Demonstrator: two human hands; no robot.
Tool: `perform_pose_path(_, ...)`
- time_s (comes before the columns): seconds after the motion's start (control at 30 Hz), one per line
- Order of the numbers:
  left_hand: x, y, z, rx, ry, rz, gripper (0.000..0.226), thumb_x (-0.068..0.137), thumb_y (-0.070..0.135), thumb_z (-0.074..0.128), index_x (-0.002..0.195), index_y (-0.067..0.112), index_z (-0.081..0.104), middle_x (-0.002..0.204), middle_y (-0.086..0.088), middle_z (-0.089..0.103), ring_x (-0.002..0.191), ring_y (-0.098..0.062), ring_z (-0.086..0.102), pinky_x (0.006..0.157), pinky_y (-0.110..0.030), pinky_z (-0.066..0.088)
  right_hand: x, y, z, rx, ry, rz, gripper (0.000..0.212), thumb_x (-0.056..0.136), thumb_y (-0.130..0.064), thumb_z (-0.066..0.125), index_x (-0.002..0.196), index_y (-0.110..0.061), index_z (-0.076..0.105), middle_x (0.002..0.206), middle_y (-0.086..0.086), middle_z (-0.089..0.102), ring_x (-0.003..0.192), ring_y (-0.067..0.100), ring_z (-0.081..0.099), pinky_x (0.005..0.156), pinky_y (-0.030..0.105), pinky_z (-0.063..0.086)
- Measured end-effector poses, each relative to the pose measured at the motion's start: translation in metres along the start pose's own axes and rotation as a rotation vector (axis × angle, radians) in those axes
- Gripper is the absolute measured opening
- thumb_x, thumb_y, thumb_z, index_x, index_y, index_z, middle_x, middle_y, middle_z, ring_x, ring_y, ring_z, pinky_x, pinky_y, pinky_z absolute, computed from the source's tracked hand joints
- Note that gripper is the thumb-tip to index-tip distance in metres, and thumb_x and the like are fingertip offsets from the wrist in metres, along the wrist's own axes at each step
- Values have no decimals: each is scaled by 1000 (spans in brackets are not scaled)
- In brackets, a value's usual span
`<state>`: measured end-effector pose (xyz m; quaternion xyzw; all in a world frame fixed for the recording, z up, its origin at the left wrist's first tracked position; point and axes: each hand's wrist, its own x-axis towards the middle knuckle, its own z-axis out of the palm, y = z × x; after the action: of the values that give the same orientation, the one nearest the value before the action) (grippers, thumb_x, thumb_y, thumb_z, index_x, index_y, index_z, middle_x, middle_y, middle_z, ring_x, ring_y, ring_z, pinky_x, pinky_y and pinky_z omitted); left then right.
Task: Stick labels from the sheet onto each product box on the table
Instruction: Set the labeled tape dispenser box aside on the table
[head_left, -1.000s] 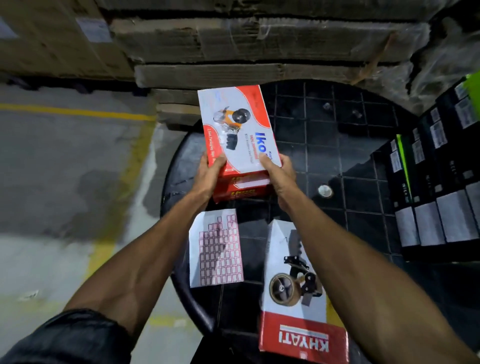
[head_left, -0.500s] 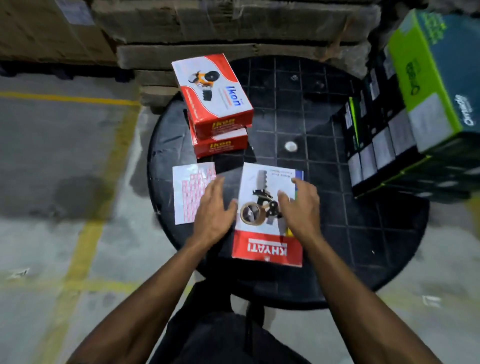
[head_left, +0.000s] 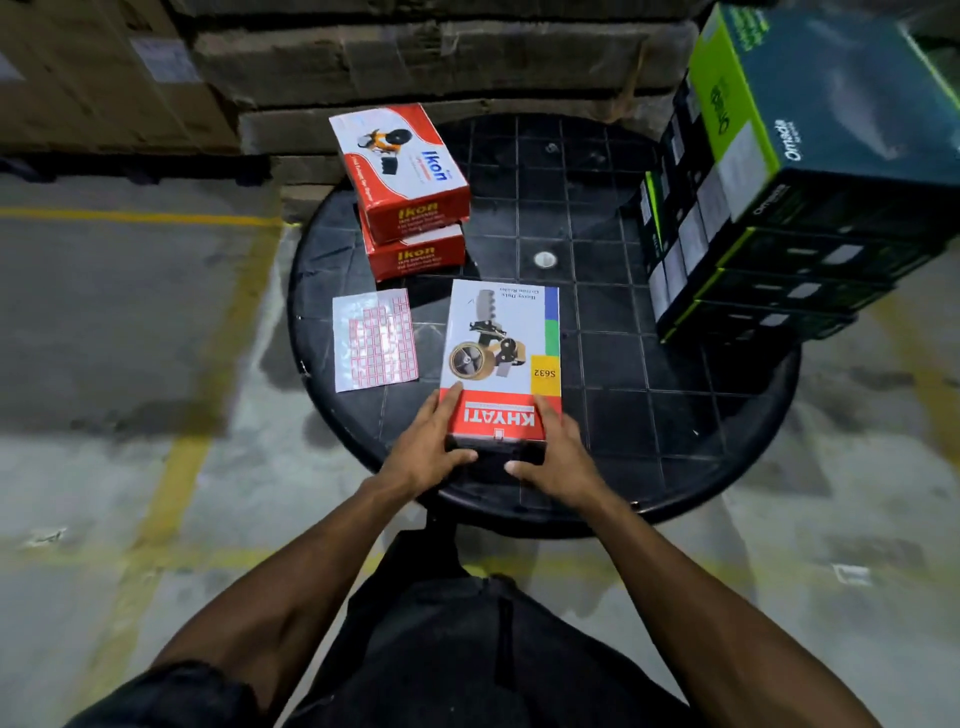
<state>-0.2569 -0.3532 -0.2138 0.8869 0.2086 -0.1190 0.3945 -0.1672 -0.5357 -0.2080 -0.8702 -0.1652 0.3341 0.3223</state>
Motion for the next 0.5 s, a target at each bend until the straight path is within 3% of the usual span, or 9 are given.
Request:
perform_pose_path(0.2, 17, 16, -4, 84, 126, 54, 81, 92, 29, 64, 155, 23, 14, 157, -6, 29, 136, -25, 40, 112, -46, 36, 11, -3, -9, -56, 193, -34, 74, 97, -29, 58, 156, -32, 13, 148, 7, 30, 129, 29, 44, 106, 39, 36)
perform_pose_path(0.4, 94, 50, -27, 90, 126, 150, 77, 94, 32, 62, 155, 25, 16, 160, -3, 23, 136, -27, 41, 111, -46, 36, 56, -16, -57, -11, 339, -24, 67, 99, -33, 52, 156, -24, 17, 152, 9, 28, 132, 30, 42, 106, 34, 34)
perform_pose_path(0.5, 148, 69, -40, 102, 112, 197, 75, 95, 28, 61, 155, 26, 15, 161, -3, 20, 138, -27, 38, 112, -45, 36, 94, -24, -86, 48, 392, 26, 66, 99, -26, 53, 155, -22, 20, 152, 10, 27, 137, 28, 36, 103, 22, 27)
